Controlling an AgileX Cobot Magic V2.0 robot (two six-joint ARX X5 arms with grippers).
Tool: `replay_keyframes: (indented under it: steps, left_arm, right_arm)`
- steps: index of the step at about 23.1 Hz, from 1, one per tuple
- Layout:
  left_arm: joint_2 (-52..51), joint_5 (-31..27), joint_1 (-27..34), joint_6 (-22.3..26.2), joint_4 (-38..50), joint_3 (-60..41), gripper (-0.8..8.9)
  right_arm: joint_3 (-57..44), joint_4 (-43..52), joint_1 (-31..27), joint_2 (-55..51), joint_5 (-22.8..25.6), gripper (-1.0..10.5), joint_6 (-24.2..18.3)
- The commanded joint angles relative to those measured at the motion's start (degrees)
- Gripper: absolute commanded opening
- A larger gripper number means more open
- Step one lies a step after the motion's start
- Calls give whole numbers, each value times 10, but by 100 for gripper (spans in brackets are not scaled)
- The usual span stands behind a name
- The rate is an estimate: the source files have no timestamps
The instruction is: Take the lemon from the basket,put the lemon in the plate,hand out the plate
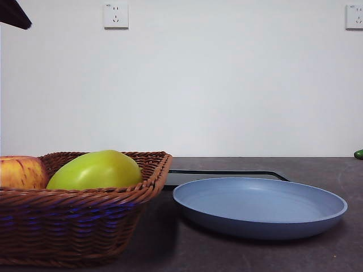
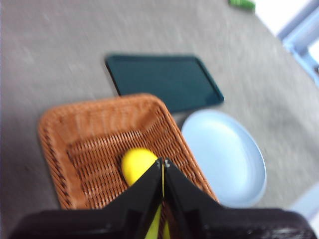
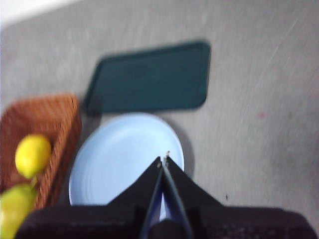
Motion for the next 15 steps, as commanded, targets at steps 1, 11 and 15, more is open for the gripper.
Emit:
replay_keyframes:
  steps: [1,11,15]
  left_arm:
    - [31,-1,-16,19,-34,28,9]
    - [56,-48,-63,-1,-34,34,394]
    - [56,-45,-68,-10,-34,34,394]
  right_arm:
    - [24,-33,0,69,-29,18,-43]
    - [24,-26,21,258,-56,339,-57]
    - [24,27,31,332,-54,336,-56]
